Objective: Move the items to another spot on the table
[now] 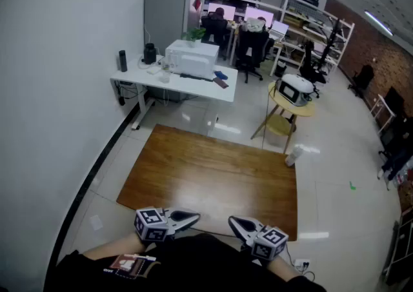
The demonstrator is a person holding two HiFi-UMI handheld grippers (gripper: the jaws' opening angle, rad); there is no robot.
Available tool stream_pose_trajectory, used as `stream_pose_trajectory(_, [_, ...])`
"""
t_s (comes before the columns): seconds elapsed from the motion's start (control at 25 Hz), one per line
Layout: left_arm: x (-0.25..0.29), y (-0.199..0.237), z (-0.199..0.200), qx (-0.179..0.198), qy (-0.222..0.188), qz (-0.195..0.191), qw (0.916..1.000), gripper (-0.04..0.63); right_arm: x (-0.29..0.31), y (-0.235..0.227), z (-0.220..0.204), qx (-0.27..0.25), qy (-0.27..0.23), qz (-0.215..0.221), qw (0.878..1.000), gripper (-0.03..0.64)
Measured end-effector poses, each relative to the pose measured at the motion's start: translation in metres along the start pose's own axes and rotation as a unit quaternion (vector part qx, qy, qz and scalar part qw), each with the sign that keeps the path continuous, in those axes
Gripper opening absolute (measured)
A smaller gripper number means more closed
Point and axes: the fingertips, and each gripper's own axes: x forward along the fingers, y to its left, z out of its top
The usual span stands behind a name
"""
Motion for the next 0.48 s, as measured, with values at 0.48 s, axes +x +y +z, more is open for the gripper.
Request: stream_pose_trajectory(0.48, [0.11, 0.018, 0.017, -0.004, 0.014, -0.039, 0.9991, -0.009, -0.092, -0.14, 0.038, -0.016, -0.036, -0.119, 0.992, -0.008])
